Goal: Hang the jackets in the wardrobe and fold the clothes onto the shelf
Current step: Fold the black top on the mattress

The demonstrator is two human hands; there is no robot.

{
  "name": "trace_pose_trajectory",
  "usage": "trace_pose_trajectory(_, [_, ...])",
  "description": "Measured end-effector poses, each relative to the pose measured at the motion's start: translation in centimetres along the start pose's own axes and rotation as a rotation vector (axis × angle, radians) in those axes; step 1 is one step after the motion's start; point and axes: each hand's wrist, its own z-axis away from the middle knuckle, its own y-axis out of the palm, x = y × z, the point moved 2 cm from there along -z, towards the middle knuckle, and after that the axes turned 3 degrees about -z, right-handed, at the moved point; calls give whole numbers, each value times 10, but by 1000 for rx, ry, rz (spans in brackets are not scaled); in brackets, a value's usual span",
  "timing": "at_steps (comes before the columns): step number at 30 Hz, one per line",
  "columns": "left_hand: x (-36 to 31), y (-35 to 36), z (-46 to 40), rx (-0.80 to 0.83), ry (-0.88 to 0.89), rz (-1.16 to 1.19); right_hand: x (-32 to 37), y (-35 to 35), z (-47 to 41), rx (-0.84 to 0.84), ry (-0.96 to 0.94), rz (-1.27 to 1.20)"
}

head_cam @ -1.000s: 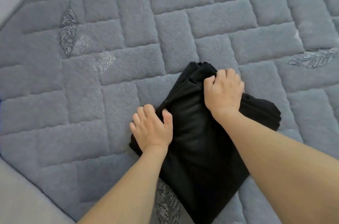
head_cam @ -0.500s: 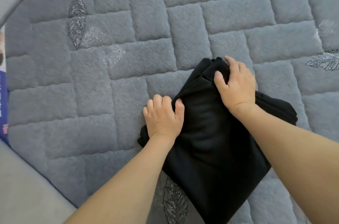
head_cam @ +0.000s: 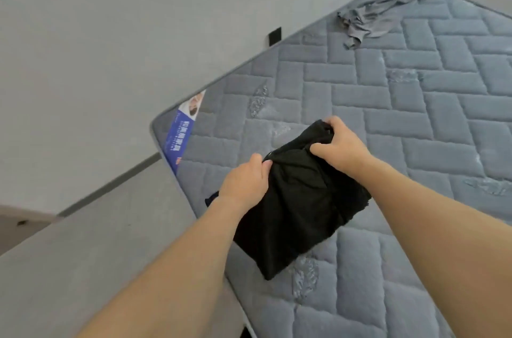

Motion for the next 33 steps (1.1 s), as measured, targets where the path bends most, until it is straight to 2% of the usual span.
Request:
trace_pose_trajectory(5, [45,-180,157,-243,-74,-292,155,53,129,28,-277,-235])
trace_pose_trajectory(11, [117,-360,375,-434,-261,-367,354,140,275,204,-347,-521])
trace_pose_trajectory(16, [172,-463,554,-461,-504,-306,489,220,404,415,-328,-727])
trace_pose_trajectory(21, [211,-523,704,-382,-713,-217,579,293,530,611,-329,-766])
trace_pose_trajectory(24, [223,-542,782,-404,-891,-201,611,333,607,711,-352,-796])
trace_pose_trajectory(28, [221,-544,874,-563,-1094,-300,641,365,702,842,-428,-801])
trace_pose_trajectory(33, [186,-534,965,-754,-1359,-442,660,364,803,1016,-553,-778])
